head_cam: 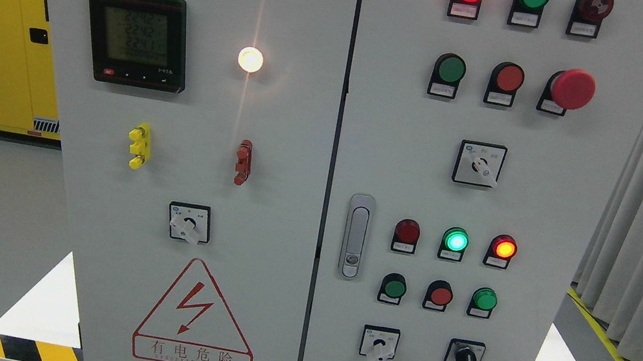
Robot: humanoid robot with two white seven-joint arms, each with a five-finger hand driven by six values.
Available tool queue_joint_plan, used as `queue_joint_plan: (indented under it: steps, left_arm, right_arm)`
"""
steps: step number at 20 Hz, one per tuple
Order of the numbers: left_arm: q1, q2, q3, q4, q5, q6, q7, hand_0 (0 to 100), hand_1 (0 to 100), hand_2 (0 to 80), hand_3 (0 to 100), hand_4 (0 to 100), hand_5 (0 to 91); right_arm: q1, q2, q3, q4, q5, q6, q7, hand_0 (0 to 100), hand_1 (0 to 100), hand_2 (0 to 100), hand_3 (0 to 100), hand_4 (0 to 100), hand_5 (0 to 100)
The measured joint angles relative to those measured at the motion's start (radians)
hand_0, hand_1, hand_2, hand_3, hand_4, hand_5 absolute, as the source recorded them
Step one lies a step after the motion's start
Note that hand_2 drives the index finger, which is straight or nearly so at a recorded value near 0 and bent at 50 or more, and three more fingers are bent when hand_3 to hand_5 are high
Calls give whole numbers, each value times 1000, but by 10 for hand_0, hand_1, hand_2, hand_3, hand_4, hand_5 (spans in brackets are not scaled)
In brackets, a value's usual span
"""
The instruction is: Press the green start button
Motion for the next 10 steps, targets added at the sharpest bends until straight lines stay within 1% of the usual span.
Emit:
queue_joint_plan:
  steps: [8,10]
  left_arm:
    - [0,0,0,0,0,0,0,120,556,0,0,0,0]
    - [0,0,0,0,0,0,0,120,556,0,0,0,0]
  right_arm:
    - [-13,14,-24,11,0,0,8,154,267,0,0,0,0]
    - [-16,16,-29,12,-2,-11,17,154,266,0,0,0,0]
